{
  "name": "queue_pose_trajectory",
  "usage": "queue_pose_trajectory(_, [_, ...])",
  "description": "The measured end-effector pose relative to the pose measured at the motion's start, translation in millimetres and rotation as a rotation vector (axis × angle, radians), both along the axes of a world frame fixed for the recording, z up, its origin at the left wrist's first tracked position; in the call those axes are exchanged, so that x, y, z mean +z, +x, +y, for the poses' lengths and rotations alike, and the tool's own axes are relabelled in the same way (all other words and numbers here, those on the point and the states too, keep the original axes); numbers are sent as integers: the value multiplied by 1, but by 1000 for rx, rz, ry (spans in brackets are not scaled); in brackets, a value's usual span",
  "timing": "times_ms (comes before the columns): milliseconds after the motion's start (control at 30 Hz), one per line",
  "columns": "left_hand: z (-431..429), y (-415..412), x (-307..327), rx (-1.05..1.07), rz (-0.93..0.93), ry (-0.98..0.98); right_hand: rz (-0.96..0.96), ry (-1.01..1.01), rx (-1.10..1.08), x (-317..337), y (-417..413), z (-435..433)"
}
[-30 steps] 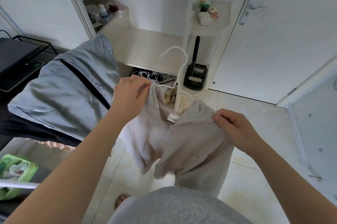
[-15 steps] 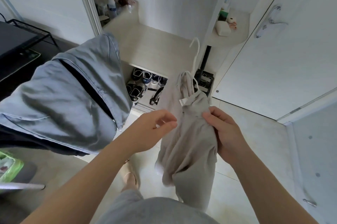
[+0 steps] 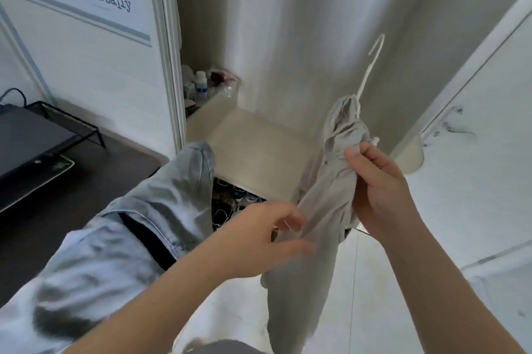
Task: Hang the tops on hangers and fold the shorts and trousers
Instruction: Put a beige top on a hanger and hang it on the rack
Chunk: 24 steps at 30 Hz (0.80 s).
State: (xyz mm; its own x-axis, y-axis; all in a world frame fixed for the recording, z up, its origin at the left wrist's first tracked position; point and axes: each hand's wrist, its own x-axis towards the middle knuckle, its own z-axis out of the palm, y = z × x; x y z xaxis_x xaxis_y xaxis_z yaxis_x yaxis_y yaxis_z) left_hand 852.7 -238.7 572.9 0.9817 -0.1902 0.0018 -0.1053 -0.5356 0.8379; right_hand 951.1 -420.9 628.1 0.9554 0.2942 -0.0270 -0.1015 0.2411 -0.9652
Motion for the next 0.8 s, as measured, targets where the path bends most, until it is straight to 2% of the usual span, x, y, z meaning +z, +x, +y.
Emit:
queue_pose_trajectory(333, [66,108,62,97,-227,164,-228,94,-4,74,121,94])
queue_pose_trajectory(500, [83,170,97,243,-393,211,-296,175,25,122,184,137])
queue_pose_trajectory(600, [94,213,121,358,-507,303,-337,246,68,150,226,161])
queue_pose_trajectory(800, [134,286,183,492,-622,460,-486,269,152,221,308,203])
